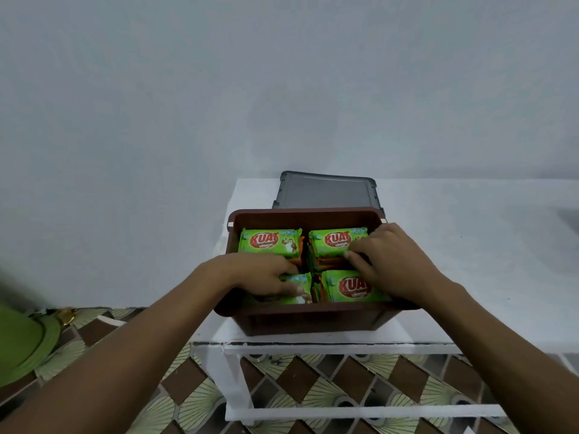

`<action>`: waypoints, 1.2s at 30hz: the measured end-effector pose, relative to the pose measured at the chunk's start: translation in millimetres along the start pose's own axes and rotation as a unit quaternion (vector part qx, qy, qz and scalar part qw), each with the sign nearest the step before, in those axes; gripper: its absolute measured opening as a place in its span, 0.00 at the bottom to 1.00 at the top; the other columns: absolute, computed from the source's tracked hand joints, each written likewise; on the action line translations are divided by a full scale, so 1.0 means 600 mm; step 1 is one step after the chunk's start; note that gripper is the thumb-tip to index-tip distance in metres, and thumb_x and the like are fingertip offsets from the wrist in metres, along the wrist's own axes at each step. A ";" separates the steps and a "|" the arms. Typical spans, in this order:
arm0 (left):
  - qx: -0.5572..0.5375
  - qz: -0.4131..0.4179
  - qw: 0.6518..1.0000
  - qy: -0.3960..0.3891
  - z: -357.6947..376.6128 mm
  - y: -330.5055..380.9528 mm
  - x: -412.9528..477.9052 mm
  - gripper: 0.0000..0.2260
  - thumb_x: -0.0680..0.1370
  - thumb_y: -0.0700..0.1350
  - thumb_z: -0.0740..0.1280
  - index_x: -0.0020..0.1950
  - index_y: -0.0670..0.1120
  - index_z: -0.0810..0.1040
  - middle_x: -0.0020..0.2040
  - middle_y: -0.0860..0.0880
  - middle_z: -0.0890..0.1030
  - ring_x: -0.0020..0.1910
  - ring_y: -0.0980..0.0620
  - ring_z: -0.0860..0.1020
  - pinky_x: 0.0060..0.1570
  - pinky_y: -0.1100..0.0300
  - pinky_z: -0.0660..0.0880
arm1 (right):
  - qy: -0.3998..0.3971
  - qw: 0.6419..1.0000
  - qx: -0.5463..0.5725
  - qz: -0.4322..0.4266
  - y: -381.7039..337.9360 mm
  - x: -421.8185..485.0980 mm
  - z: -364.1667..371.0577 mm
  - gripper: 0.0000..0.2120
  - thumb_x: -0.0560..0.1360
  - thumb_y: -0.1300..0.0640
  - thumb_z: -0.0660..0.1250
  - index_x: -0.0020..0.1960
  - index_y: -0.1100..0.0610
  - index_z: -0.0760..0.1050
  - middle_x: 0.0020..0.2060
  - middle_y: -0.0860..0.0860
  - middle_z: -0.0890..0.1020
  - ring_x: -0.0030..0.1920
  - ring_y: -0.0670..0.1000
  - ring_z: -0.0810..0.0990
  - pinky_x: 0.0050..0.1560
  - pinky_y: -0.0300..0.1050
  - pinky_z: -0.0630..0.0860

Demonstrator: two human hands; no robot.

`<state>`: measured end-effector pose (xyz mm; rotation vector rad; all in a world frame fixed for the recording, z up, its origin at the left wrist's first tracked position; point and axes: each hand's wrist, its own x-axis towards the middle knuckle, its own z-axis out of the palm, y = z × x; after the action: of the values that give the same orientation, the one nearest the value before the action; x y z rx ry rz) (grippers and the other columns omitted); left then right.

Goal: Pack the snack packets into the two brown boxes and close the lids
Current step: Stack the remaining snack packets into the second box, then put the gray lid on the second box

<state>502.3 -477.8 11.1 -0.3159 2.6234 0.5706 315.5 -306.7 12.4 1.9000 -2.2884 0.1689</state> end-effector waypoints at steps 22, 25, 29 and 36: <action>-0.086 0.079 0.989 0.092 -0.013 -0.021 -0.019 0.13 0.78 0.47 0.69 0.62 0.51 0.77 0.57 0.57 0.79 0.55 0.62 0.77 0.55 0.65 0.76 | -0.008 0.978 0.208 -0.016 0.000 -0.016 0.010 0.11 0.81 0.49 0.58 0.53 0.50 0.78 0.47 0.45 0.82 0.47 0.44 0.78 0.46 0.46 0.78; -0.079 0.072 0.992 0.074 -0.012 -0.021 -0.018 0.15 0.76 0.46 0.71 0.62 0.53 0.76 0.55 0.59 0.77 0.56 0.60 0.76 0.56 0.63 0.76 | -0.022 0.982 0.184 -0.021 0.000 -0.018 0.008 0.12 0.81 0.48 0.58 0.51 0.50 0.79 0.47 0.44 0.83 0.46 0.43 0.78 0.45 0.41 0.77; -0.083 0.071 0.992 0.062 -0.019 -0.018 -0.011 0.17 0.77 0.47 0.71 0.65 0.53 0.74 0.56 0.57 0.78 0.55 0.59 0.77 0.56 0.63 0.76 | -0.064 0.981 0.183 -0.023 0.001 -0.007 0.009 0.11 0.81 0.46 0.59 0.53 0.47 0.79 0.47 0.42 0.83 0.45 0.41 0.80 0.41 0.33 0.73; -0.106 0.116 0.964 0.213 -0.093 -0.014 0.026 0.14 0.77 0.51 0.70 0.61 0.51 0.77 0.48 0.57 0.82 0.47 0.62 0.80 0.47 0.67 0.77 | 0.099 0.966 0.237 0.012 0.060 0.054 -0.012 0.06 0.79 0.53 0.64 0.48 0.49 0.80 0.37 0.42 0.82 0.36 0.41 0.78 0.36 0.36 0.73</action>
<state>470.8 -511.6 47.0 -0.2140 3.0418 0.9605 274.9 -329.8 26.7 1.9403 -2.2767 0.9418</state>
